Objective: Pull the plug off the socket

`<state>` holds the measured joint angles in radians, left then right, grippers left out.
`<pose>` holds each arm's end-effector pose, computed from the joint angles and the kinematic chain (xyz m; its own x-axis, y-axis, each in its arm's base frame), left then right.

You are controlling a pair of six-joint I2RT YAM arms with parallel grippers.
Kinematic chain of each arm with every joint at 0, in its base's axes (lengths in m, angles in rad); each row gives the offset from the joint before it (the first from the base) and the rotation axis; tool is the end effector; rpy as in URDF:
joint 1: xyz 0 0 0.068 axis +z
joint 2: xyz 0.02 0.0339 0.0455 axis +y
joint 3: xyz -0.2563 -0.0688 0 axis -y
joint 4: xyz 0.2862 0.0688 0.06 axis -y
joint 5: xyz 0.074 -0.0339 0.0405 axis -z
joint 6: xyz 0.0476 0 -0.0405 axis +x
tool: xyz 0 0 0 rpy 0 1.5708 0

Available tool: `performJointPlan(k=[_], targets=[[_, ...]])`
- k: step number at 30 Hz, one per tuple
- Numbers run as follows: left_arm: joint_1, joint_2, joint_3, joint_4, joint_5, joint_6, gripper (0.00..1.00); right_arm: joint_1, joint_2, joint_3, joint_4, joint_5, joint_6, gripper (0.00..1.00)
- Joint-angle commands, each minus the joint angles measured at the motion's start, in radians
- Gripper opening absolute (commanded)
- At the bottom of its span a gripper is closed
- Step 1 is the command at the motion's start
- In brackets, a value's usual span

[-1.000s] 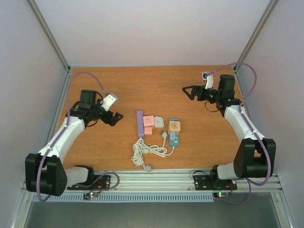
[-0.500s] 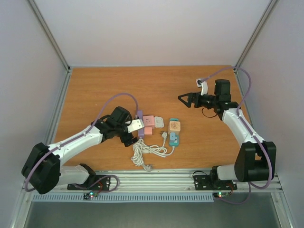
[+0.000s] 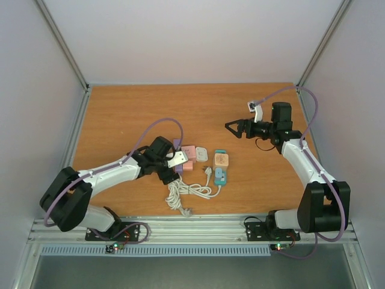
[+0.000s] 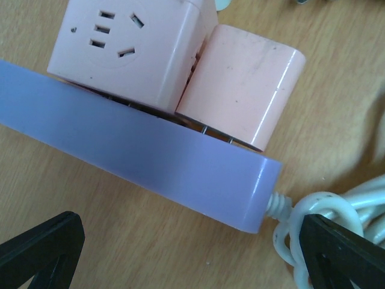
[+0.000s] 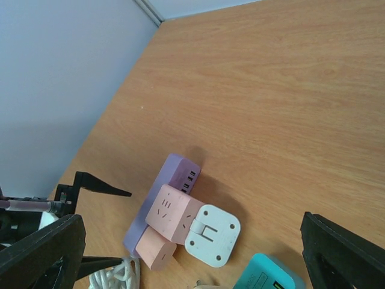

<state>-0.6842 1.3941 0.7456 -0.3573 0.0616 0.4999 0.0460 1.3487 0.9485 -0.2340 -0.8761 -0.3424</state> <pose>0.2340 -0.1946 0.1381 -0.2598 0.8293 -0.4948 0.8898 0.4046 0.2110 0.3326 0.0519 0.2454 -0.3401 -0.2308 -0.9116 -0.8088 0.5664 0.1583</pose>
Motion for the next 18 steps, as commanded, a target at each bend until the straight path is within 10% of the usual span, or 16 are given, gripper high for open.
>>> performJointPlan(k=[1,18], targets=[[-0.004,0.056,0.036,0.123,-0.129,-0.047,1.00,0.009,-0.026,-0.008,-0.004,-0.021,-0.013,0.99],[0.150,0.173,0.122,0.174,-0.155,-0.147,1.00,0.009,-0.047,-0.020,-0.026,-0.015,-0.040,0.99]])
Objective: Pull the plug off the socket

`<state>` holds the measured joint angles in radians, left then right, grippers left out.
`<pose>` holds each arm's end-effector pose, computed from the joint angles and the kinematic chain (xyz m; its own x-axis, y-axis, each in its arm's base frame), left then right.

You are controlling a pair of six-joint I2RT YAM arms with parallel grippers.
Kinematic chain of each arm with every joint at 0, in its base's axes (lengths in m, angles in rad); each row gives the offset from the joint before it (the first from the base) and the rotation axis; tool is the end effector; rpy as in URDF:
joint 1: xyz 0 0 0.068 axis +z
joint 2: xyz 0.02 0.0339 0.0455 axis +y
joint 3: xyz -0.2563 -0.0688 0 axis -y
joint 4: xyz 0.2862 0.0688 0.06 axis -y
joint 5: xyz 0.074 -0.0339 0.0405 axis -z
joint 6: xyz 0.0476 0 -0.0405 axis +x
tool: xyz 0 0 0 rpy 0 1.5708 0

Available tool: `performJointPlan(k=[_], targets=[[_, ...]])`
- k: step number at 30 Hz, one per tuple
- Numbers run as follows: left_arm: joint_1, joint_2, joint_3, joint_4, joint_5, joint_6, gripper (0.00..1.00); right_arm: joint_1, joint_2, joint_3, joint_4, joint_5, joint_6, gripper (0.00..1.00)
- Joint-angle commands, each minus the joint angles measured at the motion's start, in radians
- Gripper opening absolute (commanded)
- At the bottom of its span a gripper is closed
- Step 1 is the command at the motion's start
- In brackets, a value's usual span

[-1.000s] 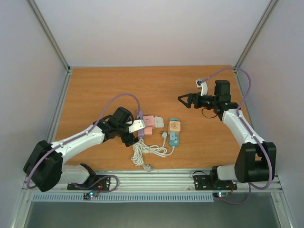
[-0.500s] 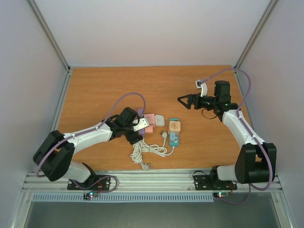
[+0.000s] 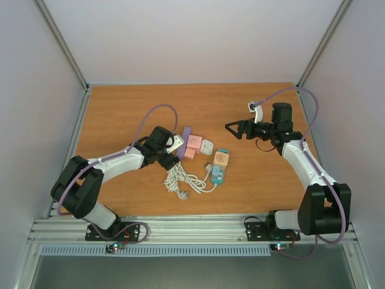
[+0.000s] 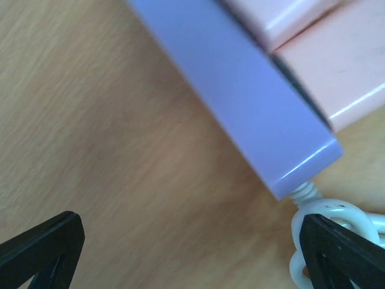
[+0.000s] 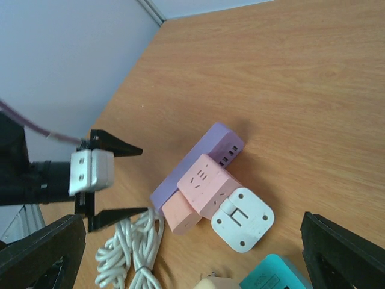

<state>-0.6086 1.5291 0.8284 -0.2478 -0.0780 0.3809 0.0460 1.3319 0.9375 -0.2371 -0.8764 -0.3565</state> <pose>0.2791 -0.1900 0.1322 -0.4208 0.7450 -0.5176 0.7424 0.6107 0.2755 0.3289 0.0518 0.2463 -0.3262 -0.2386 -0.9147 -0.8140 0.5628 0.1434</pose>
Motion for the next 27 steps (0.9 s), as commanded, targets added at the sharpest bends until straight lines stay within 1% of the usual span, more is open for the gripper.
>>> performJointPlan(k=[1,5,7,12,13,15,17,19,21,22,24,27], targets=[[0.092,0.042,0.047,0.053,0.005,-0.026,1.00,0.009,-0.030,-0.008,-0.025,-0.016,-0.028,0.99],[0.128,0.014,0.065,-0.029,0.146,0.014,1.00,0.016,-0.032,0.000,-0.040,-0.019,-0.041,0.98],[0.128,-0.035,0.060,-0.070,0.215,0.032,1.00,0.030,-0.038,0.004,-0.049,-0.012,-0.049,0.99],[0.129,-0.164,0.020,-0.180,0.322,0.077,1.00,0.102,-0.057,0.003,-0.071,0.014,-0.071,0.97],[0.127,-0.193,0.011,-0.210,0.350,0.109,1.00,0.118,-0.060,0.003,-0.080,0.018,-0.076,0.96],[0.113,-0.252,-0.014,-0.280,0.422,0.170,0.95,0.157,-0.061,0.001,-0.099,0.028,-0.090,0.93],[0.086,-0.321,-0.053,-0.357,0.495,0.282,0.93,0.191,-0.060,0.001,-0.114,0.039,-0.098,0.91],[0.061,-0.331,-0.060,-0.457,0.547,0.413,0.89,0.210,-0.054,0.000,-0.119,0.038,-0.098,0.90],[0.020,-0.318,-0.073,-0.475,0.553,0.486,0.82,0.214,-0.045,0.001,-0.121,0.030,-0.097,0.89],[-0.013,-0.316,-0.083,-0.472,0.533,0.509,0.79,0.215,-0.041,0.002,-0.121,0.030,-0.097,0.89],[-0.071,-0.309,-0.085,-0.462,0.523,0.548,0.77,0.215,-0.034,0.003,-0.124,0.034,-0.097,0.88],[-0.113,-0.285,-0.079,-0.426,0.531,0.553,0.75,0.215,-0.032,0.002,-0.128,0.037,-0.097,0.87]])
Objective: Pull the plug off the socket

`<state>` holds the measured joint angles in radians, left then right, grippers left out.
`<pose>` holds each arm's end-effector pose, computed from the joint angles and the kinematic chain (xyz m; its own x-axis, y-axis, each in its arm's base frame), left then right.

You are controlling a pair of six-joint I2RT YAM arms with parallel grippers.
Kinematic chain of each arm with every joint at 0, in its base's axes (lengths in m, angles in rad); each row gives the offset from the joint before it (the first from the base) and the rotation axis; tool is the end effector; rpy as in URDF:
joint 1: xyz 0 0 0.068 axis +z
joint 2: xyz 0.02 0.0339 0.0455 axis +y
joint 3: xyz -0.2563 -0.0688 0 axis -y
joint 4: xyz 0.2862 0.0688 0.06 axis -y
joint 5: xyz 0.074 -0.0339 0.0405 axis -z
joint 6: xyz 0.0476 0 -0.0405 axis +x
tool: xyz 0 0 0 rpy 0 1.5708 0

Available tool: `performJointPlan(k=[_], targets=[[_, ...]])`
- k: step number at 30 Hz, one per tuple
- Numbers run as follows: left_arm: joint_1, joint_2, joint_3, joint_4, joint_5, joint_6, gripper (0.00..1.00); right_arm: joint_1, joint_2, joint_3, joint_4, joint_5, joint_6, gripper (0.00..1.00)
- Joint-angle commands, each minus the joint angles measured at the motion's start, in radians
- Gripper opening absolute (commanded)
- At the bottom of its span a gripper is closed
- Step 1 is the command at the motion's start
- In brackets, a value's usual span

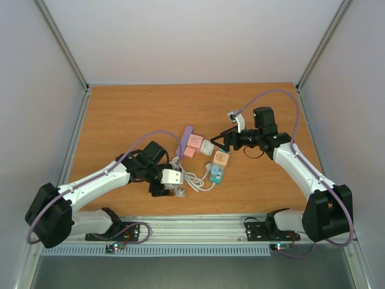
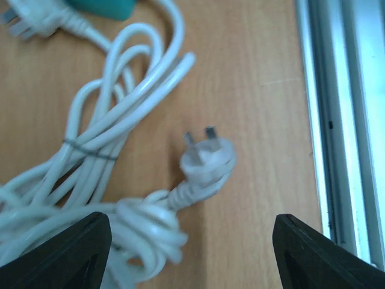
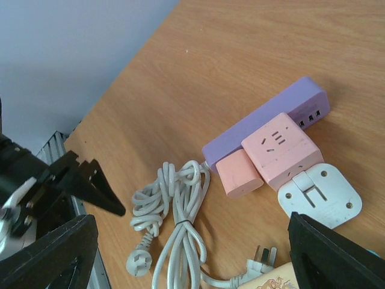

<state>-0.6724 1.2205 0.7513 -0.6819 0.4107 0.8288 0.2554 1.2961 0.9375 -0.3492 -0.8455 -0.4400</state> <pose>0.1934 -0.1783 0.1709 0.0320 0.8384 -0.5441 0.9985 -0.0031 0.0540 0.3004 0.1152 0.2473 -0.2635 -0.3608 -0.8947 -0.9173 0.3808 0.1166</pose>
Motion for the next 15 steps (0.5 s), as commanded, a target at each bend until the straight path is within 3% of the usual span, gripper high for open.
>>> performJointPlan(k=[1,8,15], targets=[[-0.060,0.033,-0.002,0.026,0.041,0.098,0.74,0.005,0.002,0.001,-0.015,0.004,-0.013,0.87],[-0.189,0.100,-0.052,0.136,-0.073,0.105,0.70,0.005,-0.002,0.012,-0.017,-0.003,-0.001,0.86],[-0.240,0.150,-0.084,0.262,-0.153,0.052,0.69,0.007,0.004,0.006,-0.013,-0.007,-0.002,0.86]])
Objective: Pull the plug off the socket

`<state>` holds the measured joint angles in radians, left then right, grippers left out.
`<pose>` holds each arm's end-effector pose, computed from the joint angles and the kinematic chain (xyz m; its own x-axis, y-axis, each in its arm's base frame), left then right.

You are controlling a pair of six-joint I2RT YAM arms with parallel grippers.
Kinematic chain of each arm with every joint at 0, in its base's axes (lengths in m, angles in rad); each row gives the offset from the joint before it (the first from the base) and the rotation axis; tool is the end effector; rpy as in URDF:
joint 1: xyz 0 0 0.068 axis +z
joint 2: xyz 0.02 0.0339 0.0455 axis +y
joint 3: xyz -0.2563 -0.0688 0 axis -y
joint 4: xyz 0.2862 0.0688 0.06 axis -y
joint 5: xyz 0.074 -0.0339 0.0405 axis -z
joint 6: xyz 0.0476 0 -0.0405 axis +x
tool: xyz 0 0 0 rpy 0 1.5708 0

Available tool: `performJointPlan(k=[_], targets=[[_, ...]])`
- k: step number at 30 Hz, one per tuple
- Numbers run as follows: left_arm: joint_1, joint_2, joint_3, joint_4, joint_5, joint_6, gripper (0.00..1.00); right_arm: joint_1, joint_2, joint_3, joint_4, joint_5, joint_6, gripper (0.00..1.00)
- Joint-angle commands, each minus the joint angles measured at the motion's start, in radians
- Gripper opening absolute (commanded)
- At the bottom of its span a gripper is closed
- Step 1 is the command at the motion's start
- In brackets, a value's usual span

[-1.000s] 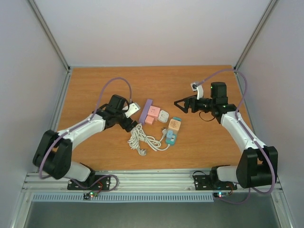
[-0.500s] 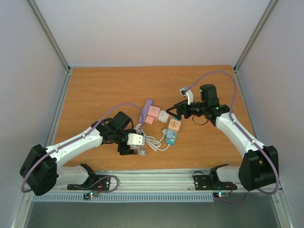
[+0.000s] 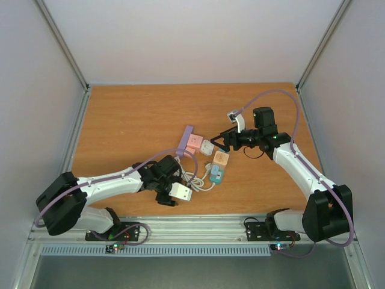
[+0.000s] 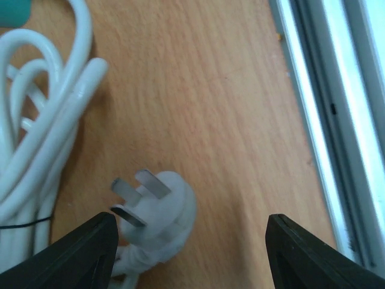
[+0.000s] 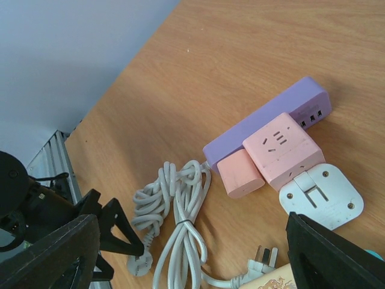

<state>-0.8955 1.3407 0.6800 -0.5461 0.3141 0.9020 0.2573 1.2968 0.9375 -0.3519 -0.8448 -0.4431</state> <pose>0.1553 -0.2174 0.1233 0.2741 0.8514 -0.4473 0.9612 -0.2568 0.1003 0.3001 0.1158 0.2468 -0.2630 -0.3635 -0.8937 -0.9183 0.3786 0.1162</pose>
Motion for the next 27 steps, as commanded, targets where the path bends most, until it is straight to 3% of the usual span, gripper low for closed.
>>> performJointPlan(k=[1,7,12,15,19,27], targets=[[-0.021,0.035,-0.018,0.138,-0.064,-0.027,0.69,0.005,0.004,0.007,-0.011,-0.008,0.001,0.86],[-0.044,0.040,-0.075,0.187,-0.122,-0.004,0.57,0.005,0.000,0.007,-0.013,-0.004,-0.002,0.86],[-0.044,-0.020,-0.070,0.129,-0.104,-0.014,0.28,0.005,0.001,0.007,-0.016,-0.001,-0.009,0.86],[-0.030,-0.090,-0.049,0.073,-0.051,-0.045,0.17,0.005,0.004,0.009,-0.019,-0.002,-0.016,0.86],[0.070,-0.132,-0.003,-0.035,0.113,-0.060,0.12,0.005,0.013,0.014,-0.024,-0.006,-0.031,0.84],[0.225,-0.165,0.117,-0.168,0.248,-0.064,0.08,0.063,0.035,0.015,-0.042,0.033,-0.080,0.77]])
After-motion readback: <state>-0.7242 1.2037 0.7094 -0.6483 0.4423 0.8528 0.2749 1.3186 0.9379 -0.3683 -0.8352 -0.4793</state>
